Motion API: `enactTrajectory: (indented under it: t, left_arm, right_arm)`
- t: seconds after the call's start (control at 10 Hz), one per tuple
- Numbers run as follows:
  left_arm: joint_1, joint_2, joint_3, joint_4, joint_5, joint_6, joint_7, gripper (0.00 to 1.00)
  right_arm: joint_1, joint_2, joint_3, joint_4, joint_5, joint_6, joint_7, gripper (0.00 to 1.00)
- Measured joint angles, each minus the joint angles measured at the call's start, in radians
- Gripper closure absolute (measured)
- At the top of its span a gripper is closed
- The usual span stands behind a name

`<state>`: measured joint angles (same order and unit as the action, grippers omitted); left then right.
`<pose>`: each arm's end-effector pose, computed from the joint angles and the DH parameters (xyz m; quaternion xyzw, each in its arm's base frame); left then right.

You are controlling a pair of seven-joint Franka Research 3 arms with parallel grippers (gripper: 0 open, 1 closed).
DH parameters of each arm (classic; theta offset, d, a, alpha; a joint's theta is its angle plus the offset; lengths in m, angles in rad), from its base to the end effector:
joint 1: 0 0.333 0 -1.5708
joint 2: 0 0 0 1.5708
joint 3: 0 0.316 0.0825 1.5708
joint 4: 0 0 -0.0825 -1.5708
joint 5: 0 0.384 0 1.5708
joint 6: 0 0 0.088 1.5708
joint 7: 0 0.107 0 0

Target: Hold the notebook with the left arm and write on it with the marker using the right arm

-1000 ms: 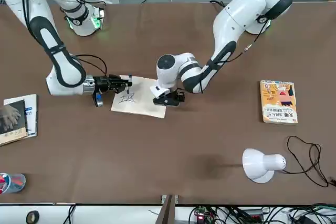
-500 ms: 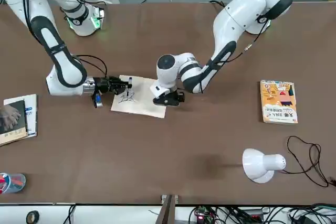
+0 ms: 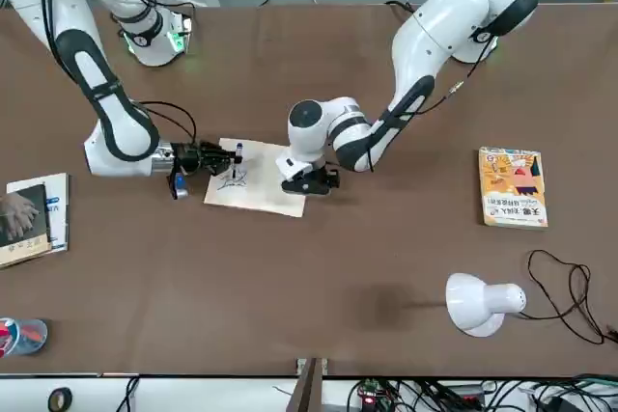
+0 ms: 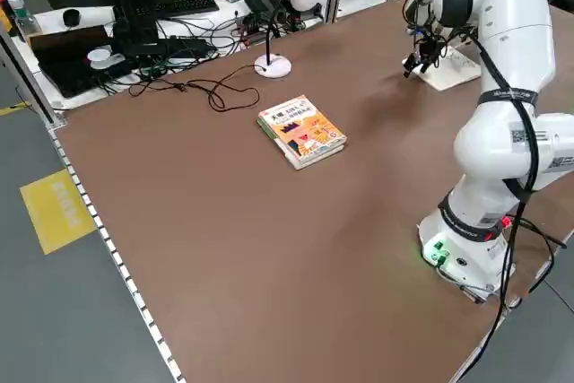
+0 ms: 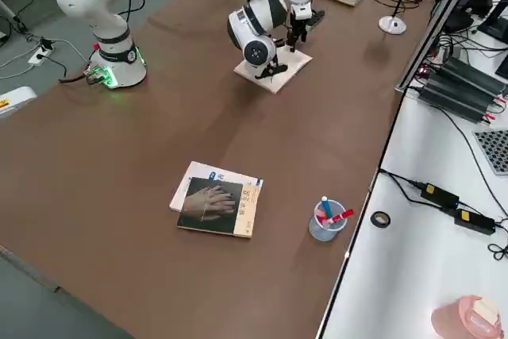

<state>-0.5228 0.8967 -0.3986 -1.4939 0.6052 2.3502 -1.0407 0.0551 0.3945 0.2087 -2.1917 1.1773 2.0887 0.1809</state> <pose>0.4762 -0.5334 0.1668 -0.9944 0.0784 -0.0694 0.0134 0.4935 0.1834 0.1984 -0.8024 0.3485 0.3040 0.3771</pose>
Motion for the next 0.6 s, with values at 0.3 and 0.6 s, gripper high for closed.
enactTrajectory:
  t: [0.3, 0.6]
  left_arm:
    - [0.000, 0.000, 0.000, 0.000, 0.000, 0.000, 0.000, 0.00]
    - [0.000, 0.000, 0.000, 0.000, 0.000, 0.000, 0.001, 0.00]
  right_arm:
    - [0.001, 0.012, 0.000, -0.002, 0.000, 0.018, -0.002, 0.82]
    - [0.001, 0.022, 0.000, -0.007, 0.000, 0.020, -0.009, 0.82]
